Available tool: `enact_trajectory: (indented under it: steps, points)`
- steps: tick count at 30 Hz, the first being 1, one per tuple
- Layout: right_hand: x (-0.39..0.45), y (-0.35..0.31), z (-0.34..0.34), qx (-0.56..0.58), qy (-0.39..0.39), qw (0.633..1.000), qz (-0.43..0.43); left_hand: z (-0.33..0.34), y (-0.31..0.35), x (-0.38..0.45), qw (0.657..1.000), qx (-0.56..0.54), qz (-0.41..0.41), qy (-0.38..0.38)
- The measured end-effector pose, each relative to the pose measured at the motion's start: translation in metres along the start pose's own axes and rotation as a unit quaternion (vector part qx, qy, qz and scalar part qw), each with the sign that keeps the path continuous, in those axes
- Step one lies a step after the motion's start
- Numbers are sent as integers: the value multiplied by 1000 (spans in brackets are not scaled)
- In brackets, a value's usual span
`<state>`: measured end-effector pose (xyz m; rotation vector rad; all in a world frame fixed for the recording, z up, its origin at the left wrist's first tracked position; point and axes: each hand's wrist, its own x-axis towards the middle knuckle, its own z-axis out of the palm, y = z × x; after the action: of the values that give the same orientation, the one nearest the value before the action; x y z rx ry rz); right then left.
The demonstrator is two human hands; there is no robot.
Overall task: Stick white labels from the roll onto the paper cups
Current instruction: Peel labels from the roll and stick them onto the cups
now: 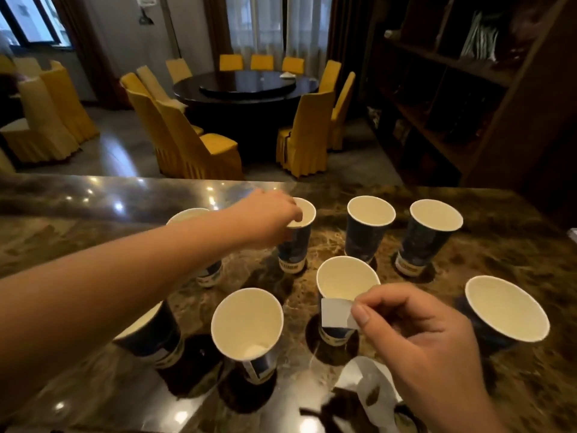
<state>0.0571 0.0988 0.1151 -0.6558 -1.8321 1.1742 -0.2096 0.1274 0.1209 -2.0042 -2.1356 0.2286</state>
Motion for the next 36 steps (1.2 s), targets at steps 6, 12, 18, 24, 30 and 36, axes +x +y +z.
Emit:
enact_trajectory:
  steps: [6,12,18,24,30,36]
  points:
    - [6,4,2,-34,8,999,-5,7,-9,13,998,-49,-34,-1]
    - [29,-3,-6,-32,41,999,-14,-74,-30,-7,971,-175,-52,155]
    - [59,-29,-1,-26,48,997,-54,-135,-20,-31,924,-298,-43,235]
    - [75,-33,4,-26,18,998,-63,-142,3,-41,930,-298,-39,211]
    - [71,-17,6,-40,1,999,-27,-140,14,-47,929,-303,-59,204]
    - [67,-13,4,-37,5,999,-12,-140,21,-50,924,-316,-56,206]
